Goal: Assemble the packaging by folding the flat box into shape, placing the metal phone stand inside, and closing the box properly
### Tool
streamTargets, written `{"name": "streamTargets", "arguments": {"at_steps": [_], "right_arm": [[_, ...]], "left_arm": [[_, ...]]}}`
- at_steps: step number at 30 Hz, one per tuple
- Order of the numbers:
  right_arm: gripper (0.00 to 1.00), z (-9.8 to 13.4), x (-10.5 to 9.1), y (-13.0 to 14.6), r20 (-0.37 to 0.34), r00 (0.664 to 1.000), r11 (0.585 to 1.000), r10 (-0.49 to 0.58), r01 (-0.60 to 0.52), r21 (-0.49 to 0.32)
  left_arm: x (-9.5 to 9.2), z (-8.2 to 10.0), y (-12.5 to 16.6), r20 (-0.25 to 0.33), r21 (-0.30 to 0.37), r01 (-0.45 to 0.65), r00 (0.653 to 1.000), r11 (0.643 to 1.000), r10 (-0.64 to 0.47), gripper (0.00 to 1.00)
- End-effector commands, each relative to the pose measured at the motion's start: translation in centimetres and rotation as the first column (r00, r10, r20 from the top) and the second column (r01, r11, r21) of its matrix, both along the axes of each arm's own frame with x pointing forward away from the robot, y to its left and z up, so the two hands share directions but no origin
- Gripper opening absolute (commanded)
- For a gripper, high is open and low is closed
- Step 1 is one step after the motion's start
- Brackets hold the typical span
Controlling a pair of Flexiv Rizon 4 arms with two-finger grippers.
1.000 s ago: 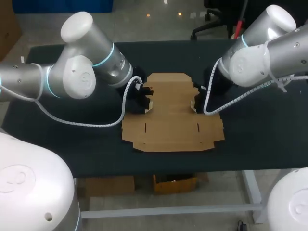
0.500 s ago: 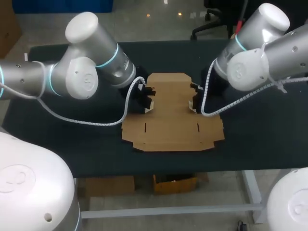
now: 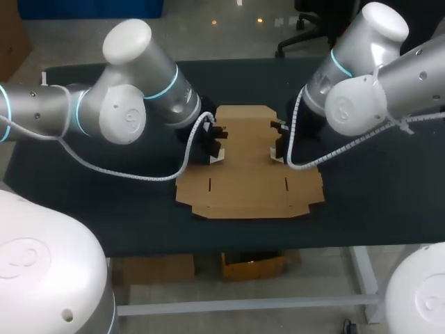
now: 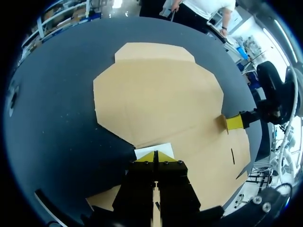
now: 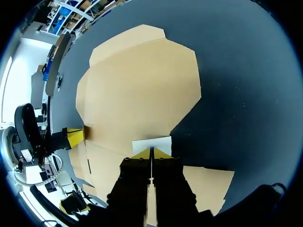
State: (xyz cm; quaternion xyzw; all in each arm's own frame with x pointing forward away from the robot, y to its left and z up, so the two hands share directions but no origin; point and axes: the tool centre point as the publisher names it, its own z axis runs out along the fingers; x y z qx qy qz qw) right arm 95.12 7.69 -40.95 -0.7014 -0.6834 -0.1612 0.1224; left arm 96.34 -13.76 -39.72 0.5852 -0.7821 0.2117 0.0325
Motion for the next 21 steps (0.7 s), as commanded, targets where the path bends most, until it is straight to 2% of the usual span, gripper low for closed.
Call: {"name": "streamTargets", "arguments": {"at_steps": [1,21], "right_arm": [[0.00,-0.17,0.03,0.36,-0.004,1.000,1.000,-0.004,0.004,-0.013],[0.00,-0.97,-0.11,0.73,-0.031,0.999,0.999,-0.019,0.018,-0.042]], "left_arm": [[0.13,-0.19,-0.34,0.001,0.015,-0.008,1.000,1.000,0.008,0.00],[0.33,-0.91,-0.41,-0.002,0.030,-0.019,1.000,0.999,0.019,0.00]]}}
